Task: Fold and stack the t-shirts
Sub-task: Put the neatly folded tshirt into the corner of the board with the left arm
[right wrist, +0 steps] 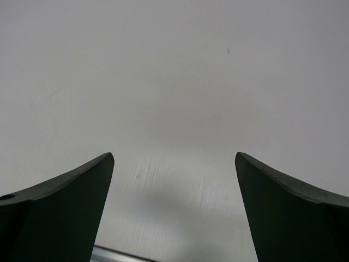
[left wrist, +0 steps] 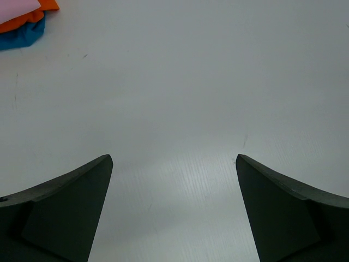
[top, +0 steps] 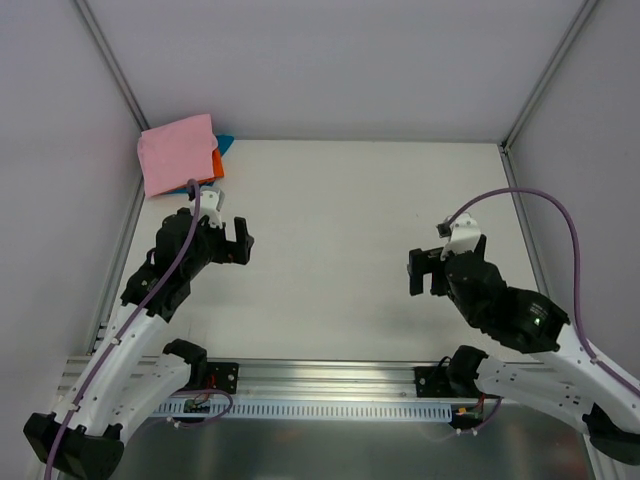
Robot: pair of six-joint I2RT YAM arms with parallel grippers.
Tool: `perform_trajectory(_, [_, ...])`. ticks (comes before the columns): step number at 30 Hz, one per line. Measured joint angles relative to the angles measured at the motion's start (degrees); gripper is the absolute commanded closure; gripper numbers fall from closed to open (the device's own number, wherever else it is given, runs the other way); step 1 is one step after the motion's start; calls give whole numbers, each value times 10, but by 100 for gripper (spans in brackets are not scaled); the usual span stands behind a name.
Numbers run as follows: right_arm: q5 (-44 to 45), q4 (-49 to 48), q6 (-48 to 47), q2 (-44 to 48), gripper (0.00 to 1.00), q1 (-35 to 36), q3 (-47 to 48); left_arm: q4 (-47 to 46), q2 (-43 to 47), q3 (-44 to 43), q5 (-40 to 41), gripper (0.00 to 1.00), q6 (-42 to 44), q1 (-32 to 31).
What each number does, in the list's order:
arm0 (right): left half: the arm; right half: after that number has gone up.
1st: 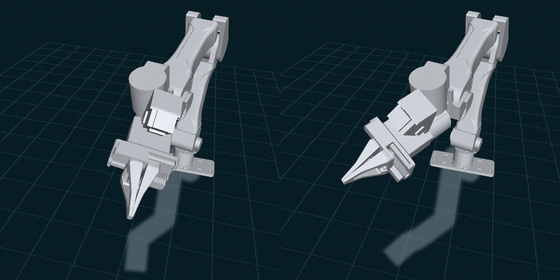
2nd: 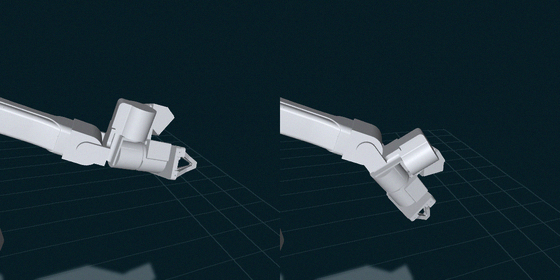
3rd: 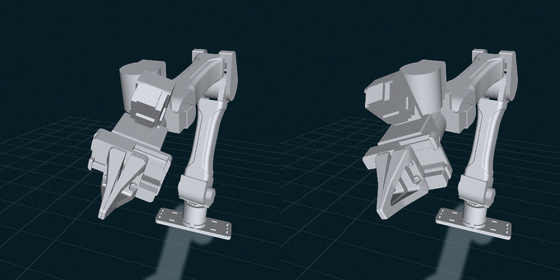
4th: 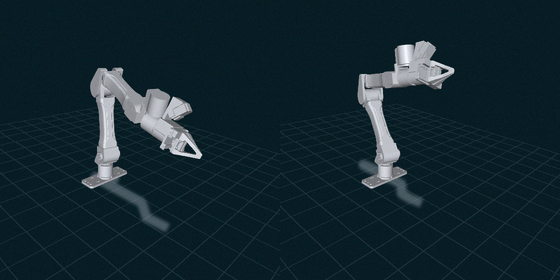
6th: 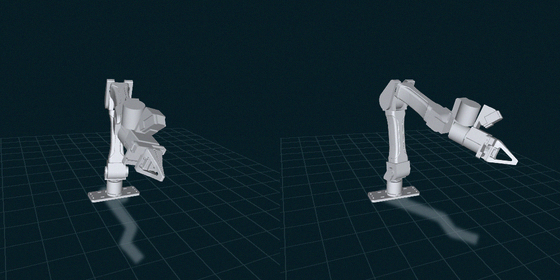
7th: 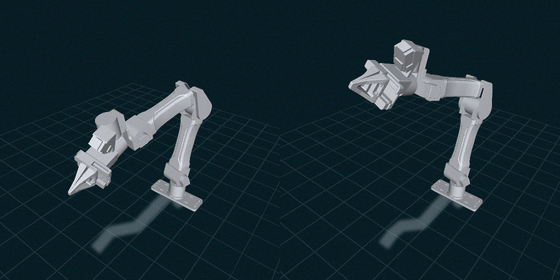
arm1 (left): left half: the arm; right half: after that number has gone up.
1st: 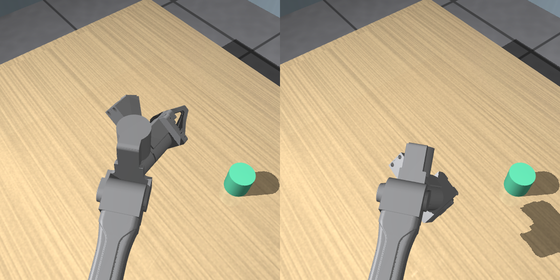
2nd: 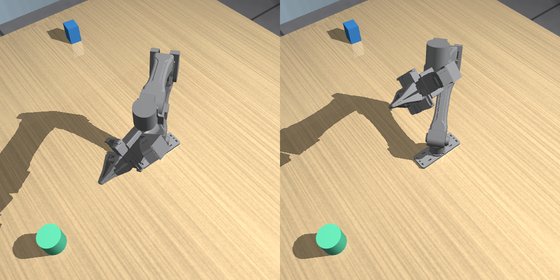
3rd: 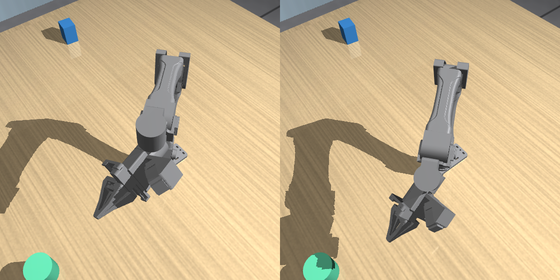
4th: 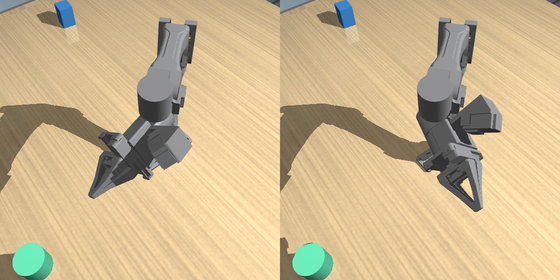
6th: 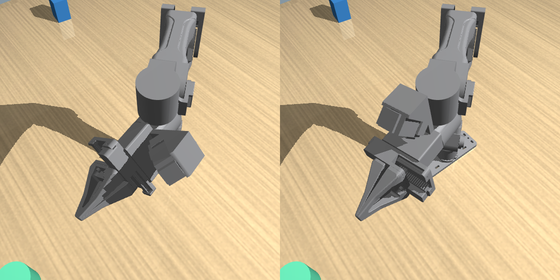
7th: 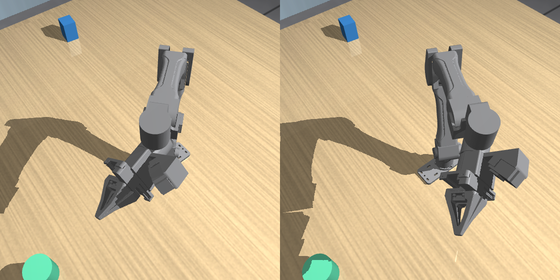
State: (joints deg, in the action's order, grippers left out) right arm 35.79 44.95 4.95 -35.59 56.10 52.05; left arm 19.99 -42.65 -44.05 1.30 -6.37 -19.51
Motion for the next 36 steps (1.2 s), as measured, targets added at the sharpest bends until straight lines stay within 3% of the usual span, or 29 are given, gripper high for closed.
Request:
perform_trajectory(3, [54, -32, -68, -40, 0, 0, 28, 0, 0, 2, 5, 1, 0, 0])
perform_trajectory(7, [94, -65, -132, -59, 1, 0, -2, 0, 1, 8, 10, 1, 2, 0])
perform_trajectory(16, [145, -93, -181, 35, 0, -7, -26, 3, 3, 7, 23, 1, 2, 0])
perform_trajectory(22, [152, -94, -183, 46, 1, -9, -26, 86, -18, -113, 45, 1, 12, 0])
perform_trajectory(28, [152, -93, -184, 45, 1, -9, -26, 83, 13, -204, 74, 1, 45, 0])
perform_trajectory(32, [152, -93, -185, 42, 1, -9, -27, 72, 14, -184, 66, 1, 49, 0])
perform_trajectory(36, [152, -93, -185, 32, 0, -9, -26, 25, 9, -92, 48, 1, 42, 0])
